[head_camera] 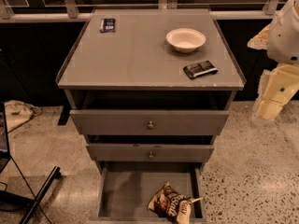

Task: Pick brown chip bag from bottom drawer and place on counter

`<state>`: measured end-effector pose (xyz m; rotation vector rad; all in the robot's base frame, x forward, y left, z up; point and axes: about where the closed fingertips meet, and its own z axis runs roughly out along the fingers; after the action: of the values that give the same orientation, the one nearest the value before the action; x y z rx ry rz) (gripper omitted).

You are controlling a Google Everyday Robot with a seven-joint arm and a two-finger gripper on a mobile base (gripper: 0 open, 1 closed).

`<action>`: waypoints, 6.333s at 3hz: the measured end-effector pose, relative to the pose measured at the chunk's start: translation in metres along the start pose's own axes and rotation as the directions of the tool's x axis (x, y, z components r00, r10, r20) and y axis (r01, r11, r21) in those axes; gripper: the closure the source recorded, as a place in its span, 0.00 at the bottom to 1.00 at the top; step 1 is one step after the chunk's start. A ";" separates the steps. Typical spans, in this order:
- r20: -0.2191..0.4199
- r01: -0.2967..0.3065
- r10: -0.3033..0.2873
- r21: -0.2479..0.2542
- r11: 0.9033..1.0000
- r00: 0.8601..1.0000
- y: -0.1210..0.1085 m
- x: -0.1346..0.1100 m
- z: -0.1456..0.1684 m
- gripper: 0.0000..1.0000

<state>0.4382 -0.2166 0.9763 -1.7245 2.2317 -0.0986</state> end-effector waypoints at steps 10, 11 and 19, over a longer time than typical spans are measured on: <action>0.372 -0.617 0.646 -0.211 0.758 0.666 0.176 0.084 0.342 0.00; 0.366 -0.646 0.657 -0.172 0.744 0.659 0.163 0.096 0.389 0.00; 0.239 -0.676 0.736 -0.290 0.677 0.634 0.184 0.142 0.610 0.00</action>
Offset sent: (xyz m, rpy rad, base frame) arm -0.0232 -0.0042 -0.0559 0.1965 -0.0174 -0.1267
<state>0.4128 -0.2179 0.3237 -0.7018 2.5075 0.5536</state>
